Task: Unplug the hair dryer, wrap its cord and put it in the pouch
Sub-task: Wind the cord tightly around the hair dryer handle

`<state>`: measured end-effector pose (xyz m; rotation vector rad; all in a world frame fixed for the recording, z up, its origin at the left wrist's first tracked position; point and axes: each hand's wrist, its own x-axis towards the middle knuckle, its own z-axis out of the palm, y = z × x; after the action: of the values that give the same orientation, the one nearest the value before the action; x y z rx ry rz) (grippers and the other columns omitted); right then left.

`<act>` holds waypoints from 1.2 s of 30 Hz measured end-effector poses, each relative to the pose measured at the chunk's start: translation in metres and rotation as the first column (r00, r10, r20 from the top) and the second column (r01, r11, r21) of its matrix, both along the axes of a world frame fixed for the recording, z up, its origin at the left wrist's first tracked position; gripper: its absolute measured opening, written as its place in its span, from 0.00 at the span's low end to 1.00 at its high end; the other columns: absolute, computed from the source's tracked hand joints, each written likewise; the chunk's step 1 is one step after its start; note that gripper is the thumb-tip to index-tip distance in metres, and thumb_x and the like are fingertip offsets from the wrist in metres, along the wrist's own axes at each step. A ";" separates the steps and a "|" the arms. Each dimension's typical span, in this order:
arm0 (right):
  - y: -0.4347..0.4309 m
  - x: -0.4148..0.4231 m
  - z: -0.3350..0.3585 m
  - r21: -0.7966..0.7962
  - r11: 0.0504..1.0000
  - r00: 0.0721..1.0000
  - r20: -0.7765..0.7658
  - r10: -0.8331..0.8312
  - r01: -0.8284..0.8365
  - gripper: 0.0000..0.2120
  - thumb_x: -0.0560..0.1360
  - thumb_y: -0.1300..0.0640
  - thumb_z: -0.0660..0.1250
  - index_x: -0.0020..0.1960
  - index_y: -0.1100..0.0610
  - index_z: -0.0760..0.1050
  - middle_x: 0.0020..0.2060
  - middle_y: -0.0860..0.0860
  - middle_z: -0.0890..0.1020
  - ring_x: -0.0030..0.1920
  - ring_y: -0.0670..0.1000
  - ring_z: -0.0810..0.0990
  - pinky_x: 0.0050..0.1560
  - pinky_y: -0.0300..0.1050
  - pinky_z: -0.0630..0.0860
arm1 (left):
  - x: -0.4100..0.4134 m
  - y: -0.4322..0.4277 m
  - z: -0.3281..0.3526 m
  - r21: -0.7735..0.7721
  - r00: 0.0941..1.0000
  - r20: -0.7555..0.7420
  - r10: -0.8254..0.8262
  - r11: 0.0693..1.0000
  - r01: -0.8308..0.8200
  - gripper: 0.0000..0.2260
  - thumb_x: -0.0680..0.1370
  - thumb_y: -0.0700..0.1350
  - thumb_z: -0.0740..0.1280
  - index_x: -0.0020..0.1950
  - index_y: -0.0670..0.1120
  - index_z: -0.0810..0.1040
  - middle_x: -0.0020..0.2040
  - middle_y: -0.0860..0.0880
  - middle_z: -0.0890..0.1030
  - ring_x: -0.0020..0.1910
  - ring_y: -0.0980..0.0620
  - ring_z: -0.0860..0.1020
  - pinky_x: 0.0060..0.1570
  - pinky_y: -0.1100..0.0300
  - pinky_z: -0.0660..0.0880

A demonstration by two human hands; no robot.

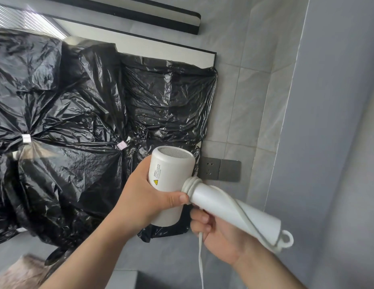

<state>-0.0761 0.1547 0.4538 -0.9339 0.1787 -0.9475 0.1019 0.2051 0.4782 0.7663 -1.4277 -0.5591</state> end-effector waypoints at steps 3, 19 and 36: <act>0.007 0.012 -0.007 0.018 0.990 0.990 -0.033 -0.138 0.139 0.08 0.72 0.68 0.63 0.49 0.59 0.72 0.33 0.51 0.72 0.24 0.44 0.64 0.21 0.34 0.58 | -0.002 -0.001 -0.004 0.013 0.994 0.003 0.106 0.994 -0.106 0.35 0.53 0.50 0.83 0.59 0.52 0.78 0.48 0.51 0.85 0.44 0.56 0.83 0.41 0.60 0.79; 0.030 0.016 0.015 -0.707 0.690 0.460 -0.565 -0.685 0.159 0.09 0.77 0.60 0.61 0.43 0.62 0.78 0.30 0.49 0.82 0.24 0.45 0.68 0.29 0.43 0.65 | -0.005 -0.011 -0.006 0.006 0.827 0.055 0.559 0.828 -0.560 0.35 0.60 0.52 0.82 0.57 0.67 0.65 0.49 0.70 0.76 0.50 0.62 0.77 0.51 0.49 0.78; 0.009 -0.015 0.063 -0.987 0.099 0.230 -0.126 -0.965 -0.124 0.03 0.67 0.51 0.74 0.41 0.48 0.84 0.36 0.45 0.81 0.39 0.45 0.80 0.43 0.49 0.78 | 0.000 -0.010 0.008 0.025 0.826 0.355 0.438 0.879 -0.477 0.31 0.61 0.56 0.80 0.56 0.66 0.66 0.49 0.61 0.78 0.50 0.58 0.78 0.51 0.47 0.78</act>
<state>-0.0907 0.1633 0.5167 -2.7179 1.1120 -1.1820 0.1021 0.1948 0.4867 1.3047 -1.4591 -0.1314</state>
